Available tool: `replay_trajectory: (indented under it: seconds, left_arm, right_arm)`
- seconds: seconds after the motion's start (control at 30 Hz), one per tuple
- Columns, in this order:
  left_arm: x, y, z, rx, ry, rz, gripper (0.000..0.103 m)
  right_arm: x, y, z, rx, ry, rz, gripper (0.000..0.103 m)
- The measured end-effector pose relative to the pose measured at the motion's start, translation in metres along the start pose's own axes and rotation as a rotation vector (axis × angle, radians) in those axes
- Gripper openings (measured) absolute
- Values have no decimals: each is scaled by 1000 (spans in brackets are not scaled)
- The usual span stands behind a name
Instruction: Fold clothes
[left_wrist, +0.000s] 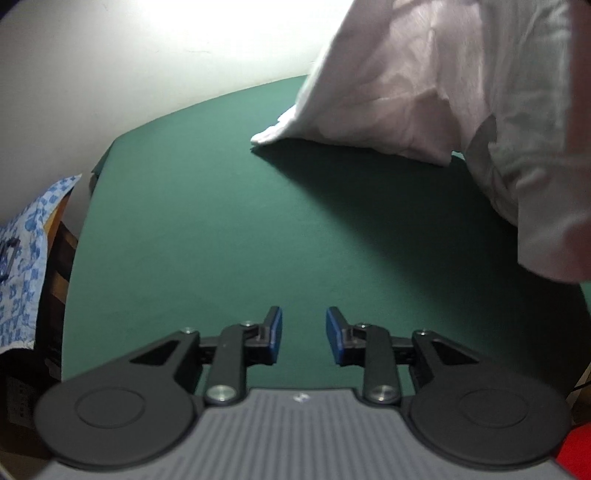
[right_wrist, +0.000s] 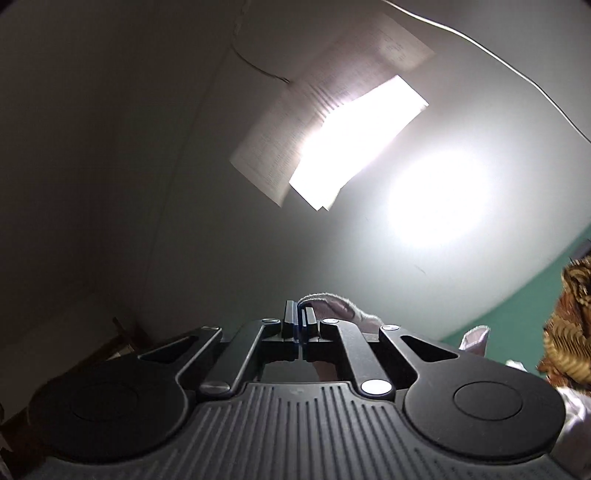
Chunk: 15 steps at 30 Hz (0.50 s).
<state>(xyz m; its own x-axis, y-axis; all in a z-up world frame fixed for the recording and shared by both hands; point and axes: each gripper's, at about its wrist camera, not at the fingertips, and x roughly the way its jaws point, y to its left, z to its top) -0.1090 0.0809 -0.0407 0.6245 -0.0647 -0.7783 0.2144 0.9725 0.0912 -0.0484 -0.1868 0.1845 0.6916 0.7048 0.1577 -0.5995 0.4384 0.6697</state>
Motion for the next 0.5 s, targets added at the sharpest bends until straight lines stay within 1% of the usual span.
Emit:
replay_trajectory:
  seconds: [0.1,0.17,0.33,0.43,0.47,0.5]
  left_arm:
    - [-6,-4,1,10,-23,-14,32]
    - [-11,-6,3,21,-42,-27,34]
    - [-23,-9,9,50,-89,-61,39]
    - [-28,-9,14,60,-114,-114,39]
    - [-29,-11,17,55,-125,-140,42]
    - [-30,-12,20,49,-137,-165,47]
  right_arm:
    - [2,25,22,-39,-79,41,2]
    - [-2,44,31,-88,-128,54,2]
    - [-35,90,51,-189,-246,98,2]
    - [-56,121,55,-268,-326,127,0]
    - [-58,134,53,-307,-337,117,0]
    - [-56,145,50,-356,-336,84,0]
